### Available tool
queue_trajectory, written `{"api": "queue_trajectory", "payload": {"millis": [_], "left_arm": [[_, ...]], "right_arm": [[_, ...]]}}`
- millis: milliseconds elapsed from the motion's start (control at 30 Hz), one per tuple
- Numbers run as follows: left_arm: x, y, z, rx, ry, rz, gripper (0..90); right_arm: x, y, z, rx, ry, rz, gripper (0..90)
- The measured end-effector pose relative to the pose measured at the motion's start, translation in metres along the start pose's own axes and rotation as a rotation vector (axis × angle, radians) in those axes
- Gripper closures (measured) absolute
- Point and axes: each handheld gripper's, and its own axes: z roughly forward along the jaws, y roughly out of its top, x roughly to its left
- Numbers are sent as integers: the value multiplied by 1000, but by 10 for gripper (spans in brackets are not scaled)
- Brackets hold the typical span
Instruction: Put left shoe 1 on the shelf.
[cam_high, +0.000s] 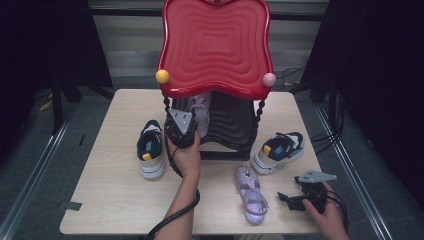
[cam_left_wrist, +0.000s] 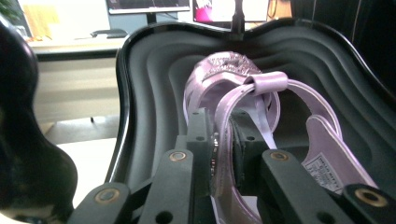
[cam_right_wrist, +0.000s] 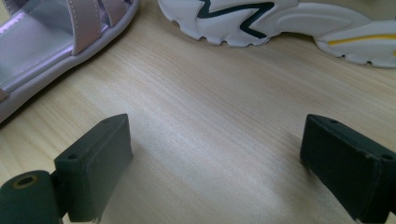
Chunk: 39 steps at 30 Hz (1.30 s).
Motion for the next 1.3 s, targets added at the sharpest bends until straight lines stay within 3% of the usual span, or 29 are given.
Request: {"api": "queue_trajectory", "payload": {"millis": [233,300,400,633,833,1067,1300], "left_arm": [[1,2,5,-47,32,-40,805],[1,3,6,-53,36,-35,804],[-1,-5,12,-31,45,-13,796],[-5,-11,8,-9,9,-19,784],[-3,-8,6,27,3,21,785],[0,-5,6,47,-10,23,775],[1,1,2,62,-10,42,698]], "right_arm": [[0,0,0,1,0,-1,83],[0,0,0,1,0,0,83],[0,0,0,1,0,0,83],[0,0,0,0,0,-2,83],[0,0,0,0,0,-1,83],[0,0,0,1,0,0,83],[0,0,0,0,0,0,83]]}}
